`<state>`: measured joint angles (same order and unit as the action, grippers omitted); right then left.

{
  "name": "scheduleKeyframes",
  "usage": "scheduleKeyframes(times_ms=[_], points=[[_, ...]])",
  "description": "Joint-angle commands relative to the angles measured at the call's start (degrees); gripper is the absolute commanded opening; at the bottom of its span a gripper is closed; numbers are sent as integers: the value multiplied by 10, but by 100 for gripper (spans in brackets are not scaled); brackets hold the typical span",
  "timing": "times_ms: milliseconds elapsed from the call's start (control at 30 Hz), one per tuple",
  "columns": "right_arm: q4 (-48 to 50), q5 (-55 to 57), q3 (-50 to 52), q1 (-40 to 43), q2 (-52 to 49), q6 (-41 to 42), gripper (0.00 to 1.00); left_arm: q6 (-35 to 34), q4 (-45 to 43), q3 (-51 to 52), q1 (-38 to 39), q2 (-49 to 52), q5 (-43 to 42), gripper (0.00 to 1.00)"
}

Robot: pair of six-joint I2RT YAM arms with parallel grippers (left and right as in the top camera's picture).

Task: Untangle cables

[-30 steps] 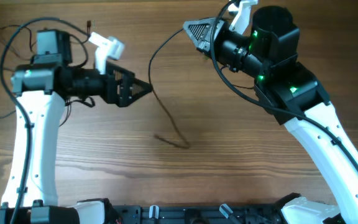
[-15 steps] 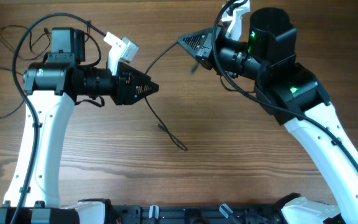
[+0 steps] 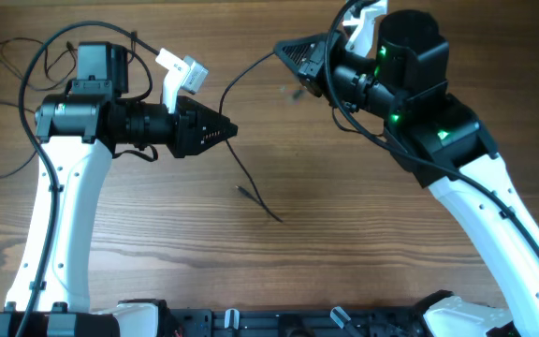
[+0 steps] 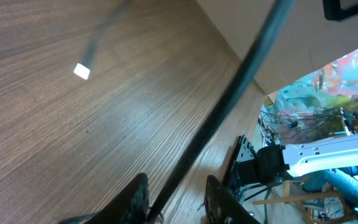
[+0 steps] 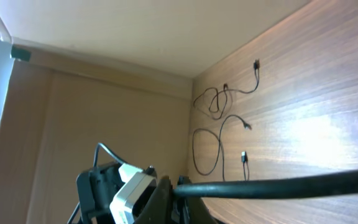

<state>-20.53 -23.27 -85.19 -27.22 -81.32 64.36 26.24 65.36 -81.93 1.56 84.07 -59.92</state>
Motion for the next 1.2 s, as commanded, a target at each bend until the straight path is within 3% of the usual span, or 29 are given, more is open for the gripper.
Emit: scheduleKeyframes(times_ms=[0, 167, 233, 333, 367, 467, 500, 633, 700, 767, 867, 1167], points=[[4, 15, 0, 6, 11, 3, 4, 1, 0, 2, 2, -6, -11, 32], [3, 5, 0, 6, 11, 3, 4, 1, 0, 2, 2, -6, -12, 31], [4, 5, 0, 6, 11, 4, 4, 1, 0, 2, 2, -6, -12, 24], [4, 5, 0, 6, 11, 3, 4, 0, 5, 2, 2, -6, -12, 4], [3, 5, 0, 6, 11, 3, 4, -11, 7, 2, 2, -6, -12, 4], [-15, 23, 0, 6, 11, 1, 5, -86, -8, 2, -1, -9, -12, 4], [-34, 40, 0, 6, 11, 1, 9, -134, -24, 2, -4, -15, -11, 4], [-98, 115, 0, 6, 11, -1, 17, -206, -64, 2, -11, -59, -6, 4], [-124, 147, 0, 6, 11, -2, 18, -253, -77, 2, -11, -90, 36, 4], [-149, 162, 1, 6, 11, -2, 32, -301, -77, 2, -11, -122, 120, 4], [-179, 170, 1, 6, 11, -4, 53, -332, -84, 2, -11, -162, 157, 4], [-231, 176, 1, 6, 11, -15, 70, -479, -166, 2, -11, -237, 190, 4]])
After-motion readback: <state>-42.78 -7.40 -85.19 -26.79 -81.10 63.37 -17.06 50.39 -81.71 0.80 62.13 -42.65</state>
